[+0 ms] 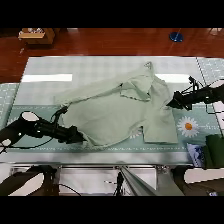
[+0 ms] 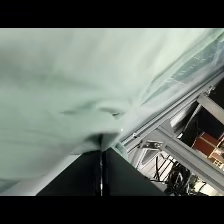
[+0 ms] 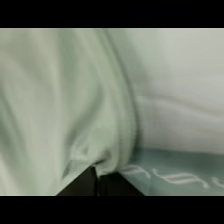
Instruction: Fold the shirts.
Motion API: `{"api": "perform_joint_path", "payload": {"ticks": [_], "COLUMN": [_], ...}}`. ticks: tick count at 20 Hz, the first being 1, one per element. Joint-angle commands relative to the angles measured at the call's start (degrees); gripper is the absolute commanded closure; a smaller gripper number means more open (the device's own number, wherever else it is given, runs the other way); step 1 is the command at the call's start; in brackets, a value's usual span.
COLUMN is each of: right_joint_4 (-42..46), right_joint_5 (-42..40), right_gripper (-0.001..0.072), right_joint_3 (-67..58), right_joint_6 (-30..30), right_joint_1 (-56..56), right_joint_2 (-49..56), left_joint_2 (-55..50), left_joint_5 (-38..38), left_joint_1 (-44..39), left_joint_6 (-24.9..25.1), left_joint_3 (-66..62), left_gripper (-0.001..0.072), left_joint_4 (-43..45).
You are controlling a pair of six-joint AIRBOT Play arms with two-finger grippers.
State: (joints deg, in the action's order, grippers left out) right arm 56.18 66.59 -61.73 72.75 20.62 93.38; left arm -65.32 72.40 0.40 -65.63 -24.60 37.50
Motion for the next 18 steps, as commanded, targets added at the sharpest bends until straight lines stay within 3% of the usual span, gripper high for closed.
{"api": "perform_joint_path", "payload": {"ticks": [1,6,10,13,16,18], "right_joint_4": [-1.01,-7.58,-11.78,0.55,13.62,17.64], "right_joint_5": [0.76,1.9,-7.8,-12.57,-7.37,-1.79], "right_gripper": [0.0685,0.0685,0.0685,0.0685,0.0685,0.0685], "right_joint_3": [-1.75,-10.47,-22.03,-31.85,-40.74,-45.9], "right_joint_6": [-0.07,-1.99,-2.34,3.93,12.5,14.78], "right_joint_1": [-1.77,-1.81,-1.79,-1.79,-1.79,-1.81], "right_joint_2": [-3.8,-25.49,-44.81,-54.45,-58.6,-59.82], "left_joint_2": [3.3,17.11,23.98,26.69,30.49,33.81], "left_joint_5": [4.02,1.6,-5.62,-5.84,-5.77,-5.05], "left_joint_1": [0.07,1.86,8.72,13.33,14.82,14.82], "left_joint_6": [0.76,-1.27,-1.55,-2.12,-3.43,-8.85], "left_joint_3": [-7.23,-37.24,-60.33,-70.4,-76.02,-78.38], "left_gripper": [0.069,0.069,0.069,0.069,0.069,0.0691], "left_joint_4": [-1.57,-1.49,-1.46,-1.31,3.45,9.42]}}
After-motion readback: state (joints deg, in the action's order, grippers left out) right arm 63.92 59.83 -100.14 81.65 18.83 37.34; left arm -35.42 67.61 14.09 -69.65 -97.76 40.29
